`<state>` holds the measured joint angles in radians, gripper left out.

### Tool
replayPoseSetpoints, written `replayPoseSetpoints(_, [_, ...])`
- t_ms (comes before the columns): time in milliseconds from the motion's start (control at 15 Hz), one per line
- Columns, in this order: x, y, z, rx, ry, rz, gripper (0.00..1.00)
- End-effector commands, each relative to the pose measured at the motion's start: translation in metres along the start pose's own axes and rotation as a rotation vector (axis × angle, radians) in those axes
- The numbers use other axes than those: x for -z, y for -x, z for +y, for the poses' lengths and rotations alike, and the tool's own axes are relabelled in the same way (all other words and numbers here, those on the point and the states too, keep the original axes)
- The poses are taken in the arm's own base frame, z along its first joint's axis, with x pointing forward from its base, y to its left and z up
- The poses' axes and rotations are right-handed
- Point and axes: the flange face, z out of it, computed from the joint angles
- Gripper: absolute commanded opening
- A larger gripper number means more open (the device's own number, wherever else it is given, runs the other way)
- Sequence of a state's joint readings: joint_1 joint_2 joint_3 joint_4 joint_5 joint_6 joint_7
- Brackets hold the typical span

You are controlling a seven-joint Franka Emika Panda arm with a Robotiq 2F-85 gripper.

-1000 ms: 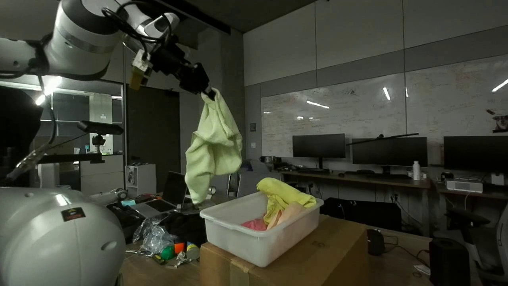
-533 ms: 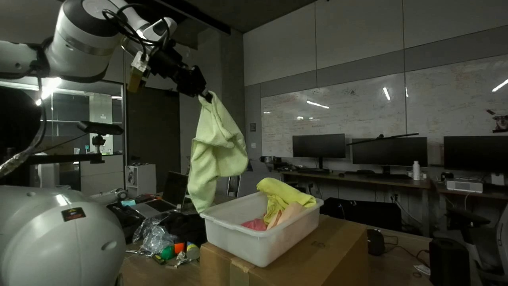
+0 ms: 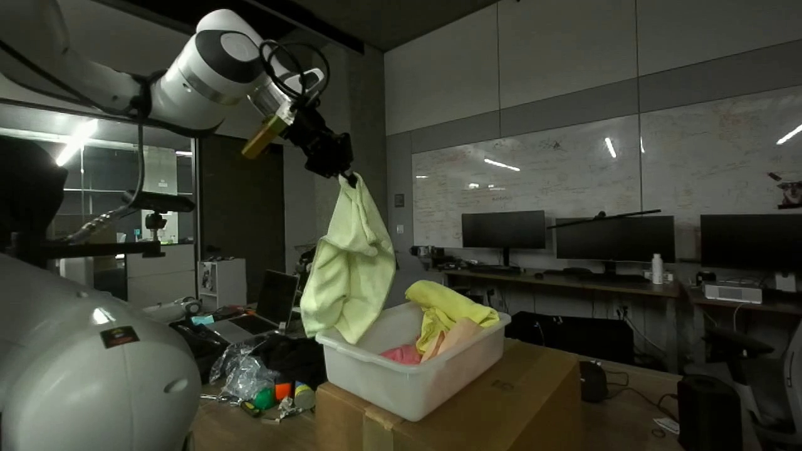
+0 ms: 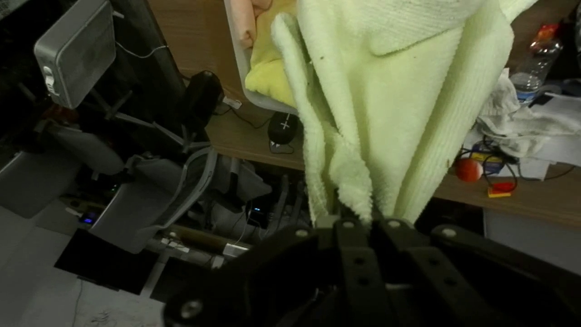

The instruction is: Remove the towels from the white bowl

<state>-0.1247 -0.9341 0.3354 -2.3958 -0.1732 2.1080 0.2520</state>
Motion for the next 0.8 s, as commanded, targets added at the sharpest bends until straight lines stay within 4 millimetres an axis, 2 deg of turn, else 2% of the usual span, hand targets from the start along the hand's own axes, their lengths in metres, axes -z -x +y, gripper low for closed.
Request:
replayPoseSetpoints(0, [-0.006, -0.039, -0.019, 0.121, -0.043, -0.012, 0.04])
replayPoseSetpoints(333, [-0.007, -0.059, -0.049, 0.292, -0.099, -0.025, 0.04])
replayPoseSetpoints(733, [0.0, -0.056, -0.111, 0.536, -0.129, -0.05, 0.05])
